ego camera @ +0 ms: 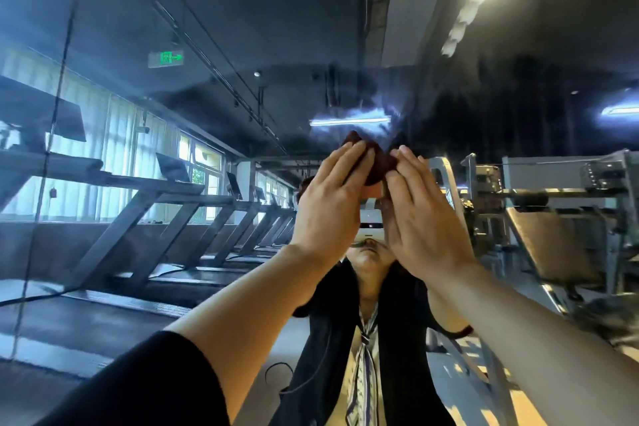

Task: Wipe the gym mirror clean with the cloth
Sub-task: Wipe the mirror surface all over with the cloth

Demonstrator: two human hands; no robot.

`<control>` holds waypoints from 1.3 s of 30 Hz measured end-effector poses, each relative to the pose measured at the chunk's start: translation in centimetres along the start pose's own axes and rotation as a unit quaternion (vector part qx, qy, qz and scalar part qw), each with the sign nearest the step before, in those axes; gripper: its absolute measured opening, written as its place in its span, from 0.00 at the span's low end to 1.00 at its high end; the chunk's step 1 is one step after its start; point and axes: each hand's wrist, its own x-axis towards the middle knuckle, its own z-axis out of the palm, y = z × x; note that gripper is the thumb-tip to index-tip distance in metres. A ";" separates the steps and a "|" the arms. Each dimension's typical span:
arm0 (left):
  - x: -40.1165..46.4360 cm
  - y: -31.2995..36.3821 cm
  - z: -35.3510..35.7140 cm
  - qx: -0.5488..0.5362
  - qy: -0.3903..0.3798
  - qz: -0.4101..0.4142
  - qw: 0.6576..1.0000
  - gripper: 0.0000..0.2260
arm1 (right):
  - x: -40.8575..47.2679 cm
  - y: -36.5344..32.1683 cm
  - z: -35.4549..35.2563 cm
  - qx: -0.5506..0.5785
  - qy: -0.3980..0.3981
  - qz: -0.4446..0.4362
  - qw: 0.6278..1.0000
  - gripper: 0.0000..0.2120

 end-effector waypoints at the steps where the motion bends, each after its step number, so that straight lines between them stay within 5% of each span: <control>1: -0.7 -1.3 -0.7 0.002 -0.013 0.032 0.999 0.22 | -0.1 0.1 0.1 -0.007 0.003 -0.005 1.000 0.18; 3: -1.3 -4.0 -2.1 0.023 -0.018 0.029 0.999 0.20 | -0.1 0.2 0.2 -0.031 0.013 -0.012 0.999 0.20; 9: 1.6 -4.5 -1.5 0.062 0.066 -0.159 0.983 0.19 | -0.1 -0.2 0.3 -0.053 0.011 -0.007 0.999 0.23; 15: -2.3 -4.7 -2.6 0.047 -0.044 0.077 0.995 0.21 | -0.1 0.3 -0.1 0.010 0.002 -0.015 1.000 0.23; 21: 5.7 -1.3 -0.1 0.027 0.036 -0.179 0.983 0.23 | 0.8 4.0 -1.9 -0.055 0.045 0.017 0.997 0.23; 24: 5.6 3.8 1.7 0.013 -0.026 -0.063 0.998 0.24 | 0.6 4.7 -1.9 -0.071 0.066 0.086 0.992 0.23; 28: 6.0 0.6 1.4 0.053 -0.056 0.056 0.995 0.24 | 0.2 5.0 -1.6 -0.017 0.065 0.087 0.994 0.23; 33: 11.0 2.3 2.8 0.026 0.024 -0.184 0.982 0.26 | 0.1 5.2 -1.1 -0.042 0.047 0.077 0.995 0.24; 36: 8.4 7.4 4.4 0.005 -0.016 -0.021 1.000 0.23 | 0.0 5.3 -1.5 0.035 0.069 0.072 0.994 0.22; 39: 7.2 4.3 3.2 0.025 -0.057 0.068 0.996 0.23 | -0.8 5.9 -2.0 0.118 0.091 0.056 0.987 0.15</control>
